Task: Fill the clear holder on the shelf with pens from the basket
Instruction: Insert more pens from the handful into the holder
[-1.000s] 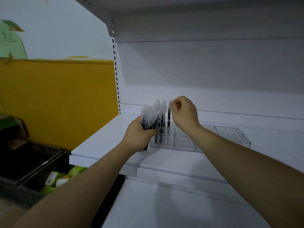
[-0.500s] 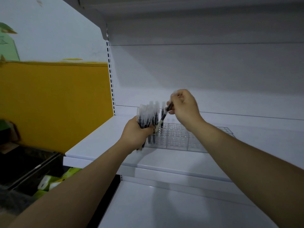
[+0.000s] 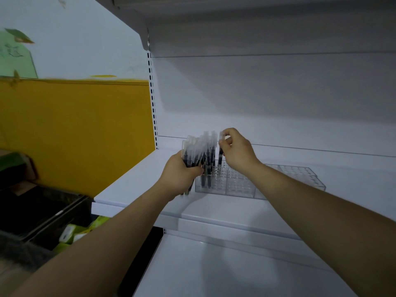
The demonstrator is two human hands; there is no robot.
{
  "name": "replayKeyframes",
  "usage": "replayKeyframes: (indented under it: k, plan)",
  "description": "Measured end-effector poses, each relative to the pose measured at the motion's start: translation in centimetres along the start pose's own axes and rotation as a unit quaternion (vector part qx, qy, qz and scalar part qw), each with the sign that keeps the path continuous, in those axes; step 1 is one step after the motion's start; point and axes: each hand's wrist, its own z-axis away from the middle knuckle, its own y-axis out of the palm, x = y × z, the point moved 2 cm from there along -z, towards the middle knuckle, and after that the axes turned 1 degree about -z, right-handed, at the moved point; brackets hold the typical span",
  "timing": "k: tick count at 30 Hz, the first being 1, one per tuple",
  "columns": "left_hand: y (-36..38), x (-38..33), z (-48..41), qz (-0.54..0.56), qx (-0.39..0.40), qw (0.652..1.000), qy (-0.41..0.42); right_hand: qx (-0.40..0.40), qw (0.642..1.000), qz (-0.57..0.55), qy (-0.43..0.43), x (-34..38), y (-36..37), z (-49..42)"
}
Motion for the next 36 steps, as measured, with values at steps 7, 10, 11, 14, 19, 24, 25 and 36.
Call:
replayKeyframes:
  k: [7, 10, 11, 14, 19, 24, 25, 36]
  plan:
    - [0.1, -0.2, 0.0, -0.008, -0.002, 1.000, 0.007, 0.011, 0.994, 0.101, 0.025, 0.0, 0.5, -0.8]
    - [0.2, -0.1, -0.1, -0.001, -0.007, 1.000, 0.003, 0.029, 0.988, 0.148, 0.037, 0.2, 0.3, -0.7]
    - [0.2, -0.1, -0.1, 0.001, -0.007, 1.000, 0.002, 0.031, 0.987, 0.155, 0.042, 0.1, 0.2, -0.5]
    - [0.3, -0.2, 0.0, 0.001, -0.004, 1.000, -0.001, 0.028, 0.985, 0.160, 0.056, -0.2, -0.2, 0.0]
    - [0.4, -0.5, 0.1, 0.014, -0.006, 1.000, 0.002, 0.046, 0.983, 0.173, 0.049, 0.0, 0.0, 0.4]
    - [0.0, -0.6, 0.4, 0.018, -0.010, 1.000, 0.003, 0.050, 0.973, 0.221, 0.051, -0.3, 0.8, 0.1]
    - [-0.1, -0.6, 0.5, 0.020, -0.011, 1.000, 0.004, 0.057, 0.968, 0.236, 0.057, -0.5, 0.8, 0.0]
    - [1.0, -1.1, -0.1, 0.035, -0.009, 0.999, 0.008, 0.050, 0.995, -0.080, -0.017, 3.4, -0.9, 3.1]
